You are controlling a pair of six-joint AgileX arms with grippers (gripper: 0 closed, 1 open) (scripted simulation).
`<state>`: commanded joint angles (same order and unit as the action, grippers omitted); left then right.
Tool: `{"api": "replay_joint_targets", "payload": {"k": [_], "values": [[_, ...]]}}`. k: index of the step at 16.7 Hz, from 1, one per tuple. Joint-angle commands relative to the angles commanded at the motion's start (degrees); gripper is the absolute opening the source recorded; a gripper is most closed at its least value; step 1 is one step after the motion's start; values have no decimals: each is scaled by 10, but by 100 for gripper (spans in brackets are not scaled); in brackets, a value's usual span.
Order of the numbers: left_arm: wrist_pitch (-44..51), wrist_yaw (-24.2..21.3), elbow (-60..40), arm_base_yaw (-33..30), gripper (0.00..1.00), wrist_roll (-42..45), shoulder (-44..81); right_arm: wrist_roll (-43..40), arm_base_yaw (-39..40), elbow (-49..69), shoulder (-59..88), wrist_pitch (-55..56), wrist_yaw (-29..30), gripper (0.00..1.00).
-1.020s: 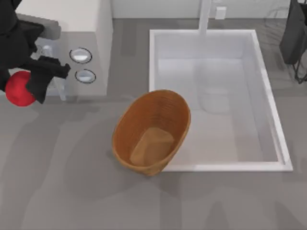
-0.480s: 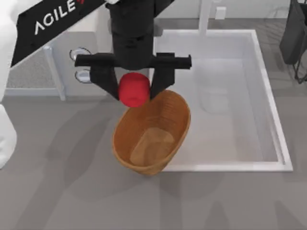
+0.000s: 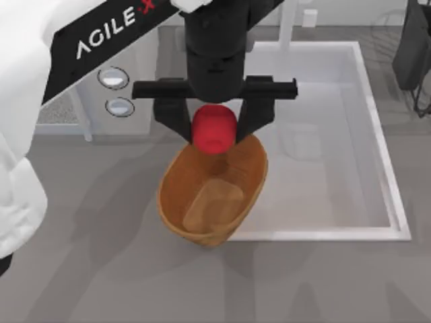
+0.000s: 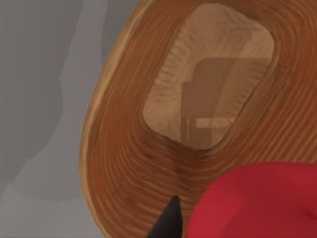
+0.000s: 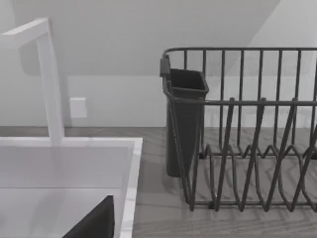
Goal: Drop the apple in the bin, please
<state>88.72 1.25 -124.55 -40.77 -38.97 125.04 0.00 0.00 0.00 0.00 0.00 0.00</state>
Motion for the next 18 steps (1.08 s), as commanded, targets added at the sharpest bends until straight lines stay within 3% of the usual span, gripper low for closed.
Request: {"api": "replay_joint_targets", "payload": {"k": [3,9,14,18], "values": [[-23,0,23,1,0,0,-3,0,0,0,0,0,0,100],[-151,0,167,1,0,1,-13,0,0,0,0,0,0,100],[-169,1,185,1,0,1,-15,0,0,0,0,0,0,100],[-169,1,185,1,30,1,-15,0,0,0,0,0,0,100]]}}
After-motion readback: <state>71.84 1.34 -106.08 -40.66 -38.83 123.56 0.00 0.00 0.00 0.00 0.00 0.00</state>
